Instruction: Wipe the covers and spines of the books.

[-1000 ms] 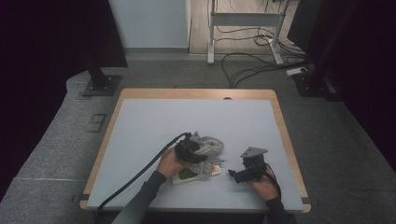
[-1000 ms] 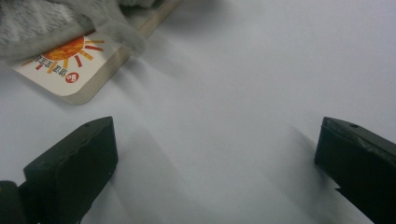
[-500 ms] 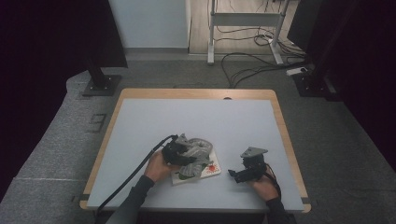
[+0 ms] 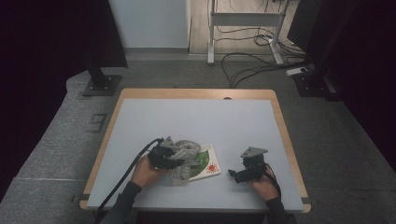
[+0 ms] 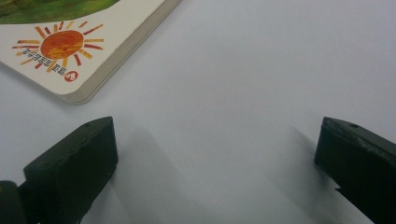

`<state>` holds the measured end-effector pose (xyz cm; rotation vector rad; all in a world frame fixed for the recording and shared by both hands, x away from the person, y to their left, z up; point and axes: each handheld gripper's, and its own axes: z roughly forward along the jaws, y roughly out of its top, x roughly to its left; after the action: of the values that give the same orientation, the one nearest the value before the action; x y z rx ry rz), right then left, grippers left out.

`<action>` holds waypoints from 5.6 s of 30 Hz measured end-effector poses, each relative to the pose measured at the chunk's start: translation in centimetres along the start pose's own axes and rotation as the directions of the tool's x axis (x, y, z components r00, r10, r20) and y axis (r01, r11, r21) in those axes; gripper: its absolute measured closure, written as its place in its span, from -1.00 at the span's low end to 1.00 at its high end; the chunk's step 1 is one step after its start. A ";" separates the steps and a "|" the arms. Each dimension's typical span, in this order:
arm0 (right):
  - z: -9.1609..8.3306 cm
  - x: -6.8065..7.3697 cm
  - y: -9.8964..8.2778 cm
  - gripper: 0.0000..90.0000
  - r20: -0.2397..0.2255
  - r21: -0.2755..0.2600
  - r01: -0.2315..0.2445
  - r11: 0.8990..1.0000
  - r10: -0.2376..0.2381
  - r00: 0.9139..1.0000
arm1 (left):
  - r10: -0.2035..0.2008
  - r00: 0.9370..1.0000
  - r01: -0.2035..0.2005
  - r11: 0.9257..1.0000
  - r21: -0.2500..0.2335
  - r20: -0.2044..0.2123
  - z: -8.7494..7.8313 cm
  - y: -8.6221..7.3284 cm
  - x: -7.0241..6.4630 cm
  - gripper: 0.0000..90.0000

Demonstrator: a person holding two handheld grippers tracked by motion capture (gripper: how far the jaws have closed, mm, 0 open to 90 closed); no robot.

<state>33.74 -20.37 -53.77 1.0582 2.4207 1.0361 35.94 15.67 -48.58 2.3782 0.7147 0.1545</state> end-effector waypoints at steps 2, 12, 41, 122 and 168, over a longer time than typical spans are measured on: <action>0.0 0.0 0.0 -1.00 0.000 0.000 0.000 1.000 0.000 1.000 | -0.001 1.000 0.001 1.000 0.001 -0.002 -0.3 -0.3 0.1 0.41; 0.0 0.0 0.0 -1.00 0.000 0.000 0.000 1.000 0.000 1.000 | -0.020 1.000 0.020 1.000 -0.007 -0.010 -1.2 -1.7 -0.3 0.41; 0.0 0.0 0.0 -1.00 0.001 0.000 0.000 1.000 0.000 1.000 | -0.006 1.000 0.006 1.000 -0.016 0.000 -1.2 -2.4 -2.8 0.41; 0.0 0.0 0.0 -1.00 0.001 0.000 -0.001 1.000 0.001 1.000 | 0.059 0.998 -0.058 0.996 -0.075 0.013 2.0 7.7 -3.4 0.41; 0.0 0.0 0.0 -1.00 0.001 0.000 0.001 1.000 -0.001 1.000 | -0.189 0.959 0.161 0.976 -0.143 -0.213 -7.7 0.6 6.3 0.40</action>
<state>33.74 -20.34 -53.76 1.0574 2.4204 1.0352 39.38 22.80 -42.59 2.1864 0.9897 0.3870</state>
